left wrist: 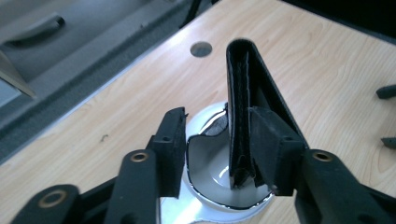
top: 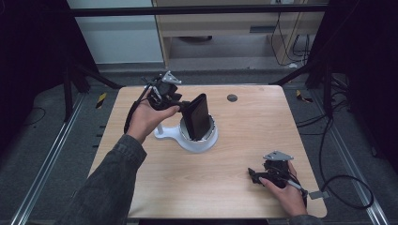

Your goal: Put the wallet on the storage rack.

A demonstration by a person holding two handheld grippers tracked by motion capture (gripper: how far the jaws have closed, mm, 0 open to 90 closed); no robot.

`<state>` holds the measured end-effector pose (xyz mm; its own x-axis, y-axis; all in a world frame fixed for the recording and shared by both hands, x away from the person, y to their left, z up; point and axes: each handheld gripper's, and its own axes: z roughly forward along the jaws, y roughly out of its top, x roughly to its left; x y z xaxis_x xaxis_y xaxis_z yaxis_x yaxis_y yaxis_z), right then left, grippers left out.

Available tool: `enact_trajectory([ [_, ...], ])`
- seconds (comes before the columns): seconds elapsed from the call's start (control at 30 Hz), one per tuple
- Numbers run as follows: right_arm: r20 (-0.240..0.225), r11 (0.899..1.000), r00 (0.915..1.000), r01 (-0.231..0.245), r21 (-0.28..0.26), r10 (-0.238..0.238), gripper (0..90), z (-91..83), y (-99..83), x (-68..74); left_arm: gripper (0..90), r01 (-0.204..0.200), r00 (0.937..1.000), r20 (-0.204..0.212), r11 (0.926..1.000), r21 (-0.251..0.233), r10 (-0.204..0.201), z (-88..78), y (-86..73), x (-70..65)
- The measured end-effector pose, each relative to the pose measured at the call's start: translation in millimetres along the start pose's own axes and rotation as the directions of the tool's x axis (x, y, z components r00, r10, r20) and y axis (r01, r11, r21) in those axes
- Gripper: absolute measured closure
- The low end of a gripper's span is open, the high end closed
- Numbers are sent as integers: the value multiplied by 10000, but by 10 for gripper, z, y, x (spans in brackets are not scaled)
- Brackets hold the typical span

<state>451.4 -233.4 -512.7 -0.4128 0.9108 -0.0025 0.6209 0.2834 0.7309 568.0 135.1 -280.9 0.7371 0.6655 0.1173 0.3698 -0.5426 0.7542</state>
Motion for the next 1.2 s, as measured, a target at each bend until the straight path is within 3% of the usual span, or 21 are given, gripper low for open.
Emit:
enact_trajectory([
  [0.23, -20, 10000, 10000, -24, 16, 24, 35, 6, 5, 3, 338, -135, 9999, -98, 9972, -740, 128, -211, -66, -100],
  [0.53, -32, 10000, 10000, 36, 14, -36, 29, 12, 10, -3, 141, -241, 9995, 160, 9961, -854, 256, -335, -341, -312],
  [0.67, -48, 10000, 10000, 37, 51, -36, 21, 20, 17, -6, 112, -345, 9993, 123, 9973, -647, 353, -325, -528, -399],
  [0.97, -22, 10000, 10000, 10, 88, -9, 15, 28, 26, -4, 90, -78, 9995, 303, 9996, -289, 87, -239, -937, -505],
  [1.1, -22, 10000, 10000, 4, 87, -3, 15, 28, 26, -4, 85, 88, 9996, 284, 9999, -133, -84, -202, -1178, -567],
  [1.2, -27, 10000, 10000, -18, 94, 18, 15, 27, 26, -2, 78, -38, 9999, 98, 9999, 129, 37, -171, -1390, -598],
])
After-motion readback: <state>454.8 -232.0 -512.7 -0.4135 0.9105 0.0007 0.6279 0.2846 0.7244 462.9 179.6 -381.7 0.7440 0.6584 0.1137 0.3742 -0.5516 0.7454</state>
